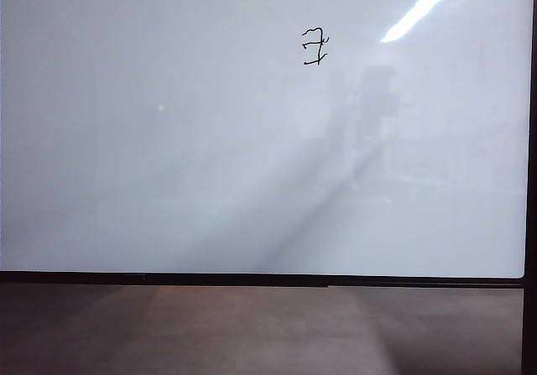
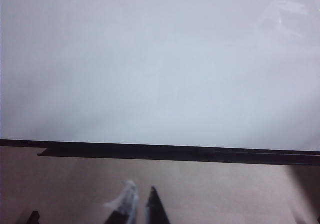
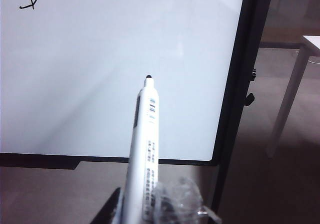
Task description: Reach to the right to find the marker pen, pick it up, and write the number 3 on the whiteboard.
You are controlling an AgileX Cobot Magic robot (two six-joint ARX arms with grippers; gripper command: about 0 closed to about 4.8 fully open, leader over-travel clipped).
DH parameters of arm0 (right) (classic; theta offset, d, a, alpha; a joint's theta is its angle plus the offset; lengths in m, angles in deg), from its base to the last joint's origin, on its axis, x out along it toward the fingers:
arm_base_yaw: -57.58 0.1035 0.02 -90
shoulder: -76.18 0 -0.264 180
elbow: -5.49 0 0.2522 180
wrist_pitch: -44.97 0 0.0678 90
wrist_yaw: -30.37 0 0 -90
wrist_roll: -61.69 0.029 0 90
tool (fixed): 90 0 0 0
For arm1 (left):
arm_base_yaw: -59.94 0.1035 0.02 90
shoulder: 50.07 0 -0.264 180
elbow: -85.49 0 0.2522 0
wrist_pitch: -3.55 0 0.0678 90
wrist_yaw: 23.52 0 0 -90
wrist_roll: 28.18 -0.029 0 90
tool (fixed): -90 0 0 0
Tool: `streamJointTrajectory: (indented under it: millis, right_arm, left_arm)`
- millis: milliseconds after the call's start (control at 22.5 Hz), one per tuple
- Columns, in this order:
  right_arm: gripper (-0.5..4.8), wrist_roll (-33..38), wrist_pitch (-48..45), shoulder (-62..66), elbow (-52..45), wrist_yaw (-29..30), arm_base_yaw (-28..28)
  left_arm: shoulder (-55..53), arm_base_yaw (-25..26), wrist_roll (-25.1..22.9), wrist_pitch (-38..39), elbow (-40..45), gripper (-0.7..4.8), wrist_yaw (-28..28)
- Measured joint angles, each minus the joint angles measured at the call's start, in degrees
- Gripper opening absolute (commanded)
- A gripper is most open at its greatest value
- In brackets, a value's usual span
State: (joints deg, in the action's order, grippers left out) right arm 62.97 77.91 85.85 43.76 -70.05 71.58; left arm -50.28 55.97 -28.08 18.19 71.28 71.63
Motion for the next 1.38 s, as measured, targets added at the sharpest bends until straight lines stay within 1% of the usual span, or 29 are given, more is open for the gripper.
streamJointTrajectory:
  millis: [401, 490, 579, 668, 712, 935, 1113, 1380]
  right_arm:
    - [0.58, 0.0, -0.31, -0.04, -0.13, -0.02, -0.02]
    - [0.58, 0.0, -2.29, -0.2, -2.03, -0.92, -0.57]
    - [0.58, 0.02, -6.47, -3.1, -7.67, -2.25, -3.5]
    - [0.58, 0.02, -10.62, -7.1, -13.6, -0.66, -5.2]
    - [0.58, 0.04, -12.55, -9.81, -16.41, 0.63, -5.25]
    - [0.58, 0.17, -17.73, -9.51, -22.82, 1.57, -5.09]
    - [0.58, 0.2, -20.52, -9.57, -24.04, 1.49, -5.16]
    - [0.58, 0.2, -20.61, -9.55, -24.04, 1.49, -5.14]
  left_arm:
    - [0.0, 0.0, 0.0, 0.0, 0.0, 0.26, -0.02]
    - [0.0, 0.0, 0.0, 0.0, 0.0, 0.26, -0.02]
    - [0.0, 0.0, 0.0, 0.04, 0.0, 0.26, 0.02]
    - [0.0, 0.0, 0.0, 0.02, 0.0, 0.26, 0.0]
    - [0.0, 0.0, 0.0, 0.11, 0.0, 0.26, 0.0]
    - [-0.13, -0.02, 0.0, 0.26, 0.0, 0.26, 0.0]
    - [-0.13, -0.02, 0.0, 0.26, 0.0, 0.26, 0.0]
    - [-0.13, -0.02, 0.0, 0.26, 0.0, 0.26, 0.0]
